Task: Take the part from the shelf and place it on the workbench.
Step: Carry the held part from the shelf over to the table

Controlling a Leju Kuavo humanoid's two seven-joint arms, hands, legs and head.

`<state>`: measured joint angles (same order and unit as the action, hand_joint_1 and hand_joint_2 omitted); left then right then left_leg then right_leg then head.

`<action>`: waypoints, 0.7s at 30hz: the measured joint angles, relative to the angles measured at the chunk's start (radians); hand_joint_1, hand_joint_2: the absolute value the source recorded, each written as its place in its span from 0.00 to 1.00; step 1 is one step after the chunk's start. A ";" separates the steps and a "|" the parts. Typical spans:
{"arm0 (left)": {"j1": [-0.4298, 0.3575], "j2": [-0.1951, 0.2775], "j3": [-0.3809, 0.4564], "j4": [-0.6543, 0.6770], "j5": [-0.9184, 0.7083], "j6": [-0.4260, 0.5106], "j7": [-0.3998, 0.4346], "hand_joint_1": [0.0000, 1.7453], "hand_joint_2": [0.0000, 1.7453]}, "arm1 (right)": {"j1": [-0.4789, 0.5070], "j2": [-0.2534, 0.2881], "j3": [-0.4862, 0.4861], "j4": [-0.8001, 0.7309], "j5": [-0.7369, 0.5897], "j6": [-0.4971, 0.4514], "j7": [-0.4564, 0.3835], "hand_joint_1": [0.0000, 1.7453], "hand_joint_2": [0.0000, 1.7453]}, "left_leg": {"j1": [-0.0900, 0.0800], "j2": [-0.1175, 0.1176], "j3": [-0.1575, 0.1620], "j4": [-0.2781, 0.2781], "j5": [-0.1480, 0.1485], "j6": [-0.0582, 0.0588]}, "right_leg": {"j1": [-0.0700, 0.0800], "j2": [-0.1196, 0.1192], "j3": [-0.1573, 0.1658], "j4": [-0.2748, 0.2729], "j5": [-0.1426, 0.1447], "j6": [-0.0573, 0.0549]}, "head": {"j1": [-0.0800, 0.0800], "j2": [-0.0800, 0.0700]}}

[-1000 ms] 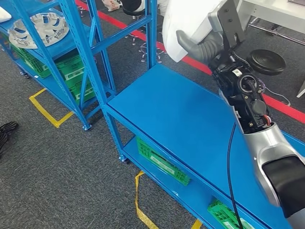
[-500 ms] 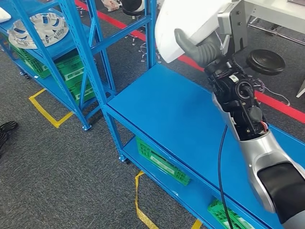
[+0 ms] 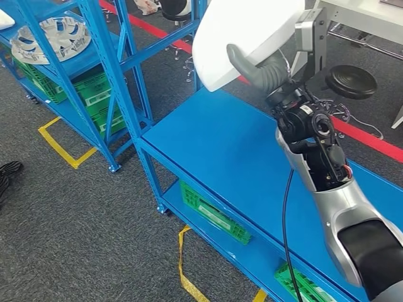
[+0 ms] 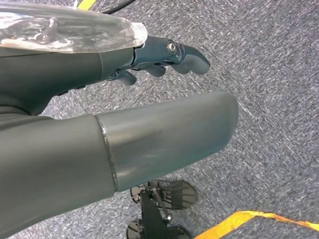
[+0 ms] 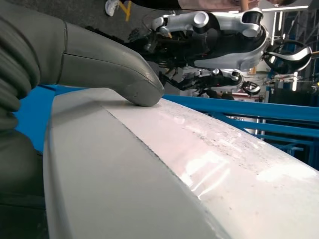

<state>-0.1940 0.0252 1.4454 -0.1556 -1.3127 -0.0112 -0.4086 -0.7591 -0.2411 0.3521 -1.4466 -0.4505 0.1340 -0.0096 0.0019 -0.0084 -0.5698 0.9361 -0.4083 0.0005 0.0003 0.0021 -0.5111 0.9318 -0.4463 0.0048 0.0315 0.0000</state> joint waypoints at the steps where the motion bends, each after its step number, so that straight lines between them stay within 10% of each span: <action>1: 0.000 0.000 0.000 0.000 -0.003 -0.001 0.001 0.00 0.00 | 0.004 0.000 -0.001 -0.004 -0.004 0.000 0.001 1.00 1.00 | 0.000 0.000 0.000 0.000 0.000 0.000 | 0.000 0.000 0.000 0.000 0.000 0.000 | 0.000 0.000; 21: 0.003 0.003 0.000 0.000 -0.022 -0.100 0.115 0.00 0.00 | 0.090 -0.003 -0.029 -0.122 0.037 0.018 0.012 1.00 1.00 | 0.000 0.001 0.000 0.000 0.000 0.000 | 0.000 0.001 -0.001 0.000 0.000 0.000 | 0.000 0.000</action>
<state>-0.1913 0.0281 1.4454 -0.1556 -1.3346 -0.1116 -0.2936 -0.6690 -0.2441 0.3234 -1.5687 -0.4134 0.1515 0.0021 0.0021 -0.0076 -0.5697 0.9361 -0.4084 0.0004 0.0003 0.0033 -0.5117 0.9317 -0.4463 0.0047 0.0316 0.0000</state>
